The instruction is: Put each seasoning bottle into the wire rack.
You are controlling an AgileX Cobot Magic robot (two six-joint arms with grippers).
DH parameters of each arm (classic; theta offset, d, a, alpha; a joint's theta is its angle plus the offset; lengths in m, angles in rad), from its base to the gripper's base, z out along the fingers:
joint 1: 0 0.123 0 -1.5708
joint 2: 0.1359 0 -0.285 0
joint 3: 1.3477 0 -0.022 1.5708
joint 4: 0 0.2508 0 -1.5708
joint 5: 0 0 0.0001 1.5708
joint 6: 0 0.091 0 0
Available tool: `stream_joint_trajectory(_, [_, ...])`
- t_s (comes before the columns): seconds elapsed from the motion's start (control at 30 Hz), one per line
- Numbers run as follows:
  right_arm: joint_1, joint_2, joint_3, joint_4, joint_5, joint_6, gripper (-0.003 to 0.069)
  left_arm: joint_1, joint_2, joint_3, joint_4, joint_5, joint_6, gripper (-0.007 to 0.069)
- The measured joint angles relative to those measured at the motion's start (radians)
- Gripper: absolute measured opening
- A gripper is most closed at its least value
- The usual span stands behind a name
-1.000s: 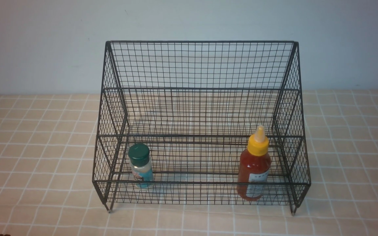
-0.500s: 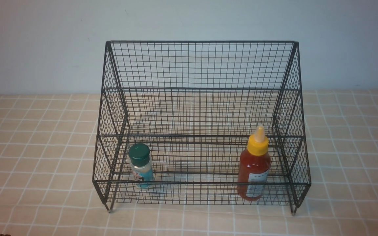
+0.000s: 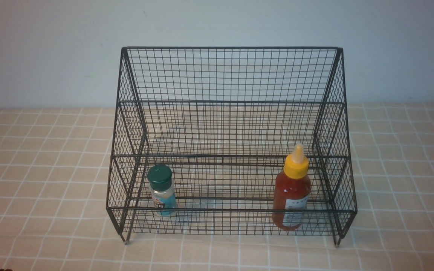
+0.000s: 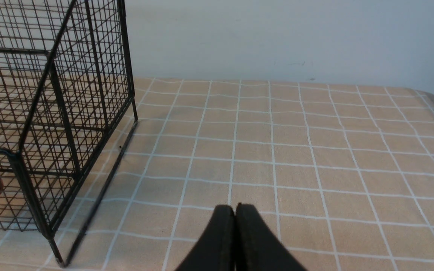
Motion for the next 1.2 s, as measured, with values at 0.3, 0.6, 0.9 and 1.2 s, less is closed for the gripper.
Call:
stream_joint_trajectory(0.3, [0.0,0.0,0.0,0.0,0.0,0.0,-0.0012,0.0,0.0,0.0,0.0,0.0,0.0,-0.0007])
stream_joint_trajectory(0.6, [0.0,0.0,0.0,0.0,0.0,0.0,-0.0012,0.0,0.0,0.0,0.0,0.0,0.0,-0.0007])
stream_joint_trajectory(0.9, [0.0,0.0,0.0,0.0,0.0,0.0,-0.0012,0.0,0.0,0.0,0.0,0.0,0.0,-0.0007])
stream_joint_trajectory(1.2, [0.0,0.0,0.0,0.0,0.0,0.0,-0.0012,0.0,0.0,0.0,0.0,0.0,0.0,-0.0007])
